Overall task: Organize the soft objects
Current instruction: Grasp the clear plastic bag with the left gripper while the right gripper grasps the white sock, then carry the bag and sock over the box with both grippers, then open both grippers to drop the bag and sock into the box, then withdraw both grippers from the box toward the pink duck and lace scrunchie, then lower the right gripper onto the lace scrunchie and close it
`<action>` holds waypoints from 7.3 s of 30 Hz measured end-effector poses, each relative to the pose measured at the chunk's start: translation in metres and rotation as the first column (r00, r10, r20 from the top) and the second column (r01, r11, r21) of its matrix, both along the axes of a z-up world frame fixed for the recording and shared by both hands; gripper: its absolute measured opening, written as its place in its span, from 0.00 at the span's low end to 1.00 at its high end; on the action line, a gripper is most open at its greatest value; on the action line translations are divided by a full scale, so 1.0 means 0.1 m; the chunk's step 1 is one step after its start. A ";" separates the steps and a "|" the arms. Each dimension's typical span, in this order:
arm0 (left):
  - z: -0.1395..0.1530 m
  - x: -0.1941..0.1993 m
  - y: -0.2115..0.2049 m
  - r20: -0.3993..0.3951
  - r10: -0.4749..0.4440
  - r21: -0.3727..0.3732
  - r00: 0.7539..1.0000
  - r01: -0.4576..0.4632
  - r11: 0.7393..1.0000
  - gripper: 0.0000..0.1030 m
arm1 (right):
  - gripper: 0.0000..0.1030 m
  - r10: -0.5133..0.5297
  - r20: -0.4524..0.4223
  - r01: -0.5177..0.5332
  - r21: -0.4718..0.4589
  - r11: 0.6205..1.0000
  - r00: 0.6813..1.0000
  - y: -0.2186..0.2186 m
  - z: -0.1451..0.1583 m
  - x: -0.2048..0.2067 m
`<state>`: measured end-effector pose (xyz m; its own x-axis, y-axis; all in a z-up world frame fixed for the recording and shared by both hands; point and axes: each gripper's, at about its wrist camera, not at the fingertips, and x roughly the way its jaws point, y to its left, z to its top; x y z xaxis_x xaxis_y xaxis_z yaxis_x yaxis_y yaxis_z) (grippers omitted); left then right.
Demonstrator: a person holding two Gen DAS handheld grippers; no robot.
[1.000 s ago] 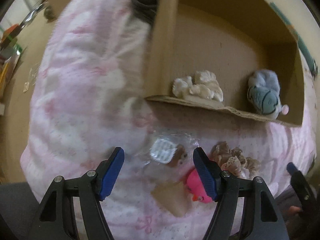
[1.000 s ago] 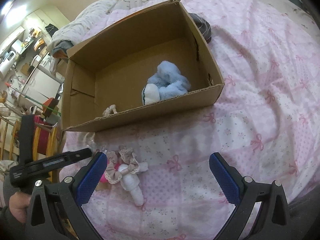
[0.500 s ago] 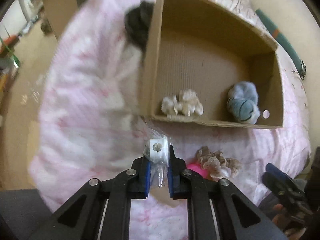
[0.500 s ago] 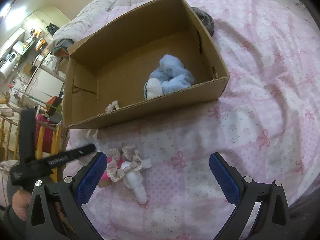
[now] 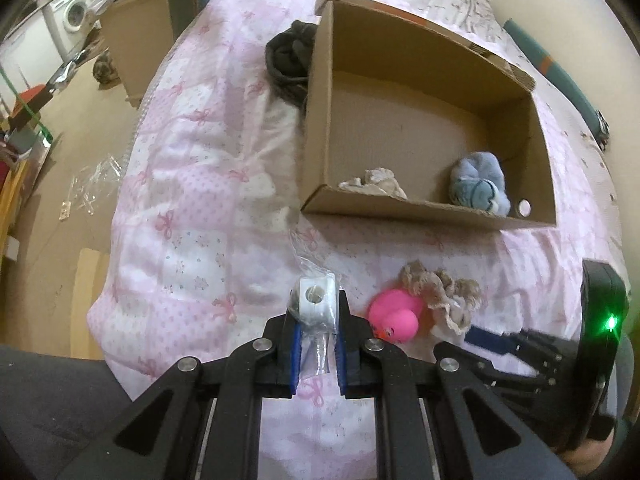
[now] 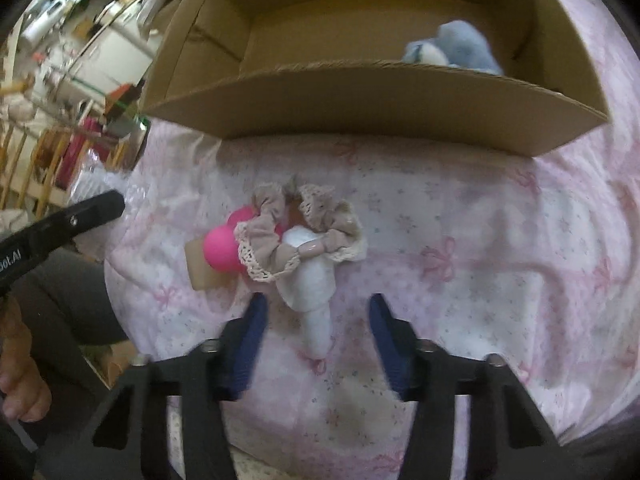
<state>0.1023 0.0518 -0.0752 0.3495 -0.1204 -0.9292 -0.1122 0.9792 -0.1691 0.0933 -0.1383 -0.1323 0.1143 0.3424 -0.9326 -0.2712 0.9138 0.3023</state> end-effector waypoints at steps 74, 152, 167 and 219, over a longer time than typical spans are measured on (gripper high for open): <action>0.29 0.89 -0.41 0.331 -0.096 0.155 0.939 0.046 0.987 0.12 | 0.09 -0.226 0.311 0.187 0.151 0.971 0.923 -0.60 0.65 0.71; 0.57 0.14 -0.24 0.325 -0.040 0.242 0.945 -0.042 0.969 0.56 | 0.80 -0.280 0.379 0.224 0.185 0.957 0.882 -0.71 0.95 0.32; 0.58 -0.19 -0.19 0.299 -0.010 0.187 0.954 -0.049 0.981 0.56 | 0.80 -0.280 0.354 0.230 0.175 0.957 0.893 -0.67 0.94 -0.04; -0.68 0.06 -0.28 -0.273 -0.008 -0.181 0.962 -0.043 0.983 0.07 | 0.80 -0.297 0.217 0.279 0.109 0.954 0.930 -0.54 0.54 0.07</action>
